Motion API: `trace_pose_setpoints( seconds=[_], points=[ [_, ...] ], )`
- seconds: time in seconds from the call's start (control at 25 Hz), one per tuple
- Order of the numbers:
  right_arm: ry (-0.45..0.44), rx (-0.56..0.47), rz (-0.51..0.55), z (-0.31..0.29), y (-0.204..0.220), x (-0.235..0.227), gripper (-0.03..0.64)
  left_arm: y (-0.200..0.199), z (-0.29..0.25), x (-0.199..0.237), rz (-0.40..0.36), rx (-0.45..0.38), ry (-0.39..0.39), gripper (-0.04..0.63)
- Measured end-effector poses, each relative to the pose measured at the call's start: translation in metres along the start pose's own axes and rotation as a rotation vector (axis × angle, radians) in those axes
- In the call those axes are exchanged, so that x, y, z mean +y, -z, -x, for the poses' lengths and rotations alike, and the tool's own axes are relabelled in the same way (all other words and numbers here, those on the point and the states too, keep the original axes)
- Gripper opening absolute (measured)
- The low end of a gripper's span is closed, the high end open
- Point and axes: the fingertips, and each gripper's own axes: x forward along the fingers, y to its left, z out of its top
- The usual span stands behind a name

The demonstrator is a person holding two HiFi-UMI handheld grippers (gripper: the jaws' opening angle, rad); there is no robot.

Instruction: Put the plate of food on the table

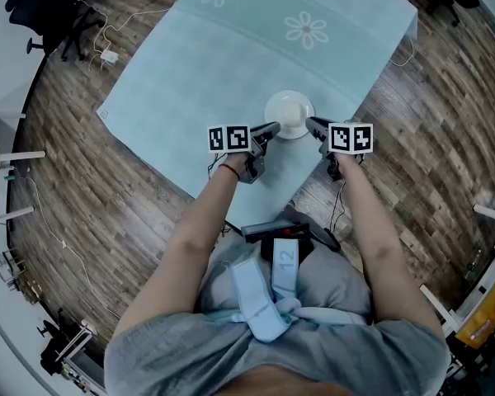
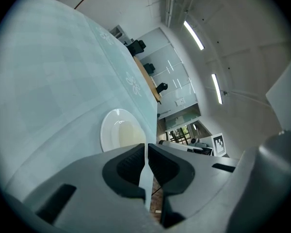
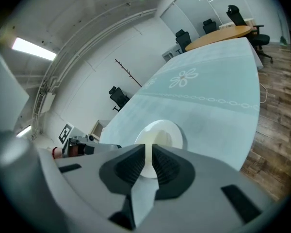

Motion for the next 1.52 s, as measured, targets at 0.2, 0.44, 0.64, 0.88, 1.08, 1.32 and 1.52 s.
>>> trace_pose_setpoints(
  seconds=[0.2, 0.44, 0.64, 0.88, 1.08, 1.32, 1.52],
  points=[
    [-0.033, -0.053, 0.051, 0.008, 0.000, 0.018, 0.055, -0.002, 0.004, -0.011, -0.120, -0.036, 0.012, 0.035],
    [-0.024, -0.103, 0.125, 0.016, 0.007, 0.038, 0.055, 0.005, 0.013, -0.018, -0.241, -0.068, -0.006, 0.035],
    [-0.024, -0.121, 0.147, 0.023, 0.018, 0.054, 0.055, 0.017, 0.021, -0.030, -0.281, -0.067, 0.018, 0.035],
    [-0.027, -0.123, 0.144, 0.033, 0.037, 0.072, 0.055, 0.037, 0.038, -0.046, -0.282, -0.066, 0.049, 0.035],
    [-0.030, -0.126, 0.140, 0.041, 0.054, 0.086, 0.055, 0.055, 0.054, -0.049, -0.271, -0.059, 0.058, 0.035],
    [-0.045, -0.144, 0.128, 0.047, 0.071, 0.108, 0.055, 0.068, 0.077, -0.058, -0.291, -0.058, 0.082, 0.035],
    [-0.056, -0.158, 0.116, 0.058, 0.092, 0.132, 0.055, 0.084, 0.102, -0.065, -0.314, -0.058, 0.092, 0.035]
  ],
)
